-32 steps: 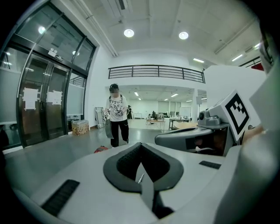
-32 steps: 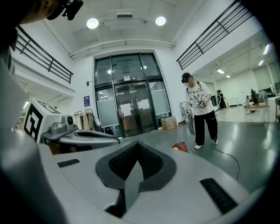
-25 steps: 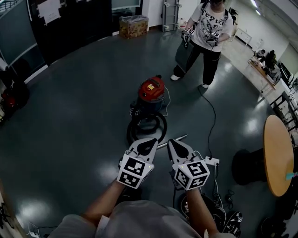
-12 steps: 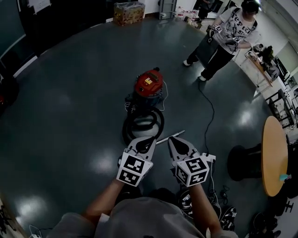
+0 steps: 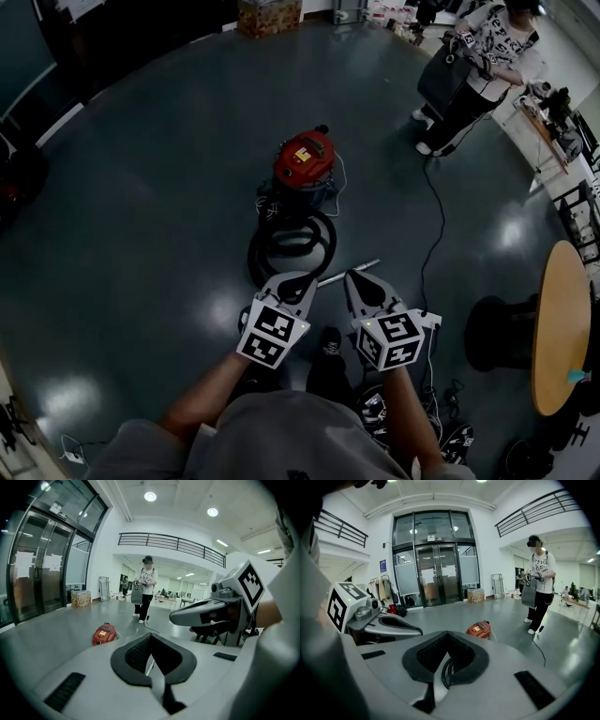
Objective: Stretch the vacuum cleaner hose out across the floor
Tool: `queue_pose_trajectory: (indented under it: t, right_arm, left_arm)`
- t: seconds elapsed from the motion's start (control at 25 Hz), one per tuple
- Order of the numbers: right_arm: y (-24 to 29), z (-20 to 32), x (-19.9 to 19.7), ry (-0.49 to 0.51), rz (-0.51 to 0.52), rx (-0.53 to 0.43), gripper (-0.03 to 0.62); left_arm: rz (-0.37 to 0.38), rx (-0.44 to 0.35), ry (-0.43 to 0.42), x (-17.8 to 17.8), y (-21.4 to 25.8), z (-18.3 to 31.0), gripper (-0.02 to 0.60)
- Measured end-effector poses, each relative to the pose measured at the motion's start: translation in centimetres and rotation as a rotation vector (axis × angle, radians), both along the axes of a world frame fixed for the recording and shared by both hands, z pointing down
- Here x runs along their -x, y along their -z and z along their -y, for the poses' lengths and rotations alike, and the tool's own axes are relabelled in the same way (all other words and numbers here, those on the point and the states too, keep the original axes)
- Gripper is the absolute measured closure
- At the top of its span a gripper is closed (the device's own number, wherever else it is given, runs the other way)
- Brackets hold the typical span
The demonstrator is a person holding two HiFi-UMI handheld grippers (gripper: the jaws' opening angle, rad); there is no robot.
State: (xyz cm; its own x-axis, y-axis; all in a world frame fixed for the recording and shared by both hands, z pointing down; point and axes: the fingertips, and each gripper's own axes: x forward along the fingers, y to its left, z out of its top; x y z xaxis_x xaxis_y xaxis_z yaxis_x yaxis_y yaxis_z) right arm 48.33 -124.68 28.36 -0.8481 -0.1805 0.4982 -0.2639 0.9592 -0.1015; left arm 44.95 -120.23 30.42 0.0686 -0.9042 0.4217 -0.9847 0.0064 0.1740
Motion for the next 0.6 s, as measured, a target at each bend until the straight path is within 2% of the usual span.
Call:
queue_pose_trajectory:
  t: [0.2, 0.6]
  right_arm:
    - [-2.4, 4.7, -0.6, 0.07, -0.016, 0.014, 0.589]
    - [-8.5, 12.9, -1.9, 0.141, -0.065, 0.083, 0.589]
  left_arm:
    - [0.033, 0.094, 0.033, -1.2, -2.2, 4.2, 0.574]
    - [0.043, 0.215, 0.073, -1.9, -7.0, 11.1, 0.574]
